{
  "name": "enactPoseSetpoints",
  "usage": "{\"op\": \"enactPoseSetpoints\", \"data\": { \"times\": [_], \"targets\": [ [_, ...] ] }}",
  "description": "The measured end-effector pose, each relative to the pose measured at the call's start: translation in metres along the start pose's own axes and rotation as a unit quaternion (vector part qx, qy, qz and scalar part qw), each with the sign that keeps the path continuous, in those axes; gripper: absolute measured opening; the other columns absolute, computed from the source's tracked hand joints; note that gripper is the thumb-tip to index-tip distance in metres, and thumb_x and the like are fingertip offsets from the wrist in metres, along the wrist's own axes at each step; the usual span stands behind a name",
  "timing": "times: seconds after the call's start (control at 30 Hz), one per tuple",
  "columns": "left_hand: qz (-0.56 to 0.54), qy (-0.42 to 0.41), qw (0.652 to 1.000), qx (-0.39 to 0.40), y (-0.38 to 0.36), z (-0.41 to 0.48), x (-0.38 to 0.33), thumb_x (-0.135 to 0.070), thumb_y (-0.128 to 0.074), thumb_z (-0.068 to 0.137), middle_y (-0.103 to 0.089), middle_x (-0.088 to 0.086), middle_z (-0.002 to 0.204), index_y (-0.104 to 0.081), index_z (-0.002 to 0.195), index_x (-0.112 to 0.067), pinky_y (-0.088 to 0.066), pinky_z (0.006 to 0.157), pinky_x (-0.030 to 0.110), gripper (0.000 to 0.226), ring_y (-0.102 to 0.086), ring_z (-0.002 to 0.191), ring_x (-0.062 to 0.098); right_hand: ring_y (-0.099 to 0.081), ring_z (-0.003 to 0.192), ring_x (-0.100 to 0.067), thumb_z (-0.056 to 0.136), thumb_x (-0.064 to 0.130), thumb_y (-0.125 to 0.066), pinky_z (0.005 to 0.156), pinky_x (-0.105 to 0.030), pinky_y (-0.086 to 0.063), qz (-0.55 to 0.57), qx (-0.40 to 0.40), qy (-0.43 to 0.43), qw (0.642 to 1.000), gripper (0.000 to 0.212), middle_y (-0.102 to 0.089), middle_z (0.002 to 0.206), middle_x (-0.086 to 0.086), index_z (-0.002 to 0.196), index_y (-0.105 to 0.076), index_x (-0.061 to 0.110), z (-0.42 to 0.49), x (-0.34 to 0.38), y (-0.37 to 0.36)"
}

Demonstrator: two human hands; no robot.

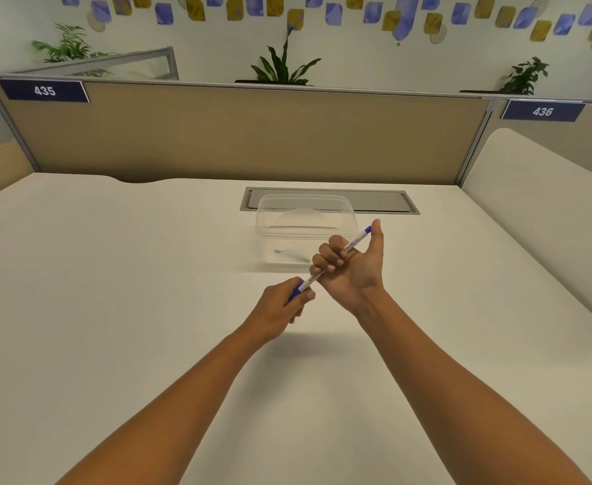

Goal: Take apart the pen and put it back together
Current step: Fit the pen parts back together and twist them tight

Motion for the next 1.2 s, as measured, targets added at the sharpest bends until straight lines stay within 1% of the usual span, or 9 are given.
{"op": "enactPoseSetpoints", "data": {
  "times": [0.03,0.1,0.2,0.33,0.43,0.5,0.87,1.03,1.2],
  "targets": [
    [0.008,-0.004,1.000,-0.002,-0.0004,0.0003,0.0010,-0.020,-0.051,0.091,-0.048,0.008,0.063,-0.047,0.073,-0.004,-0.033,0.056,0.029,0.025,-0.039,0.057,0.017,-0.023,0.045,-0.014,0.075,0.076,-0.025,0.048,-0.025,-0.027,0.003,0.004,0.001,1.000,0.069,-0.029,0.039,0.002,0.045,-0.031,0.014,0.0001,0.0001,0.0009],
    [0.039,-0.013,0.999,0.002,-0.0010,0.0000,-0.0011,-0.023,-0.049,0.092,-0.043,0.013,0.065,-0.039,0.069,-0.005,-0.028,0.057,0.030,0.030,-0.033,0.060,0.020,-0.023,0.042,-0.013,0.075,0.074,-0.024,0.045,-0.025,-0.025,0.010,0.009,0.004,1.000,0.068,-0.028,0.037,0.002,0.043,-0.030,0.015,-0.0001,-0.0001,0.0022],
    [0.063,-0.024,0.998,0.016,-0.0026,-0.0002,-0.0039,-0.024,-0.046,0.092,-0.044,0.015,0.067,-0.039,0.070,-0.006,-0.028,0.056,0.030,0.030,-0.032,0.061,0.022,-0.022,0.037,-0.012,0.076,0.071,-0.023,0.044,-0.024,-0.020,0.015,0.009,0.009,1.000,0.067,-0.027,0.034,0.003,0.040,-0.028,0.015,-0.0003,0.0009,0.0024],
    [0.056,-0.032,0.998,0.014,-0.0031,-0.0004,-0.0038,-0.025,-0.043,0.093,-0.043,0.014,0.065,-0.035,0.068,-0.009,-0.029,0.058,0.033,0.031,-0.033,0.061,0.022,-0.018,0.035,-0.010,0.076,0.070,-0.020,0.044,-0.024,-0.015,0.008,0.000,0.018,1.000,0.067,-0.026,0.031,0.004,0.037,-0.028,0.016,-0.0004,0.0015,-0.0005],
    [0.058,-0.034,0.998,0.012,-0.0036,-0.0006,-0.0047,-0.025,-0.043,0.094,-0.043,0.012,0.064,-0.037,0.068,-0.008,-0.030,0.058,0.033,0.031,-0.034,0.060,0.021,-0.009,0.042,-0.013,0.077,0.069,-0.019,0.045,-0.024,-0.011,0.006,-0.006,0.024,1.000,0.067,-0.025,0.030,0.004,0.035,-0.027,0.016,-0.0013,0.0018,-0.0028],
    [0.057,-0.034,0.998,0.009,-0.0038,-0.0008,-0.0051,-0.024,-0.043,0.094,-0.044,0.014,0.065,-0.039,0.070,-0.007,-0.031,0.058,0.033,0.030,-0.035,0.061,0.023,-0.008,0.043,-0.013,0.077,0.068,-0.019,0.043,-0.023,-0.011,0.003,-0.010,0.027,1.000,0.067,-0.024,0.029,0.005,0.035,-0.026,0.017,-0.0015,0.0022,-0.0041],
    [0.053,-0.033,0.998,0.003,-0.0066,0.0001,-0.0036,-0.024,-0.043,0.094,-0.045,0.013,0.065,-0.043,0.071,-0.003,-0.032,0.059,0.035,0.030,-0.036,0.061,0.022,-0.007,0.043,-0.013,0.079,0.061,-0.019,0.044,-0.021,-0.010,-0.018,-0.036,0.046,0.998,0.063,-0.023,0.028,0.006,0.034,-0.025,0.017,-0.0006,0.0049,-0.0049],
    [0.053,-0.033,0.998,0.004,-0.0075,0.0009,-0.0026,-0.024,-0.043,0.094,-0.046,0.014,0.065,-0.045,0.073,-0.001,-0.033,0.059,0.036,0.030,-0.036,0.061,0.023,-0.012,0.033,-0.010,0.080,0.060,-0.019,0.044,-0.020,-0.010,-0.020,-0.038,0.054,0.998,0.063,-0.024,0.027,0.006,0.033,-0.026,0.018,-0.0006,0.0062,-0.0026],
    [0.053,-0.031,0.998,0.009,-0.0088,0.0012,-0.0005,-0.023,-0.044,0.094,-0.042,0.000,0.059,-0.039,0.068,-0.009,-0.032,0.058,0.033,0.030,-0.036,0.059,0.020,-0.018,0.029,-0.008,0.080,0.059,-0.019,0.039,-0.019,-0.013,-0.009,-0.042,0.058,0.997,0.063,-0.024,0.027,0.006,0.033,-0.026,0.018,-0.0010,0.0052,-0.0012]
  ]
}}
Point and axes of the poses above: each hand's wrist, its own z-axis towards the middle knuckle, its own y-axis out of the back of the hand, x = y × z, the point moved 5 cm from there along z, towards the middle knuckle
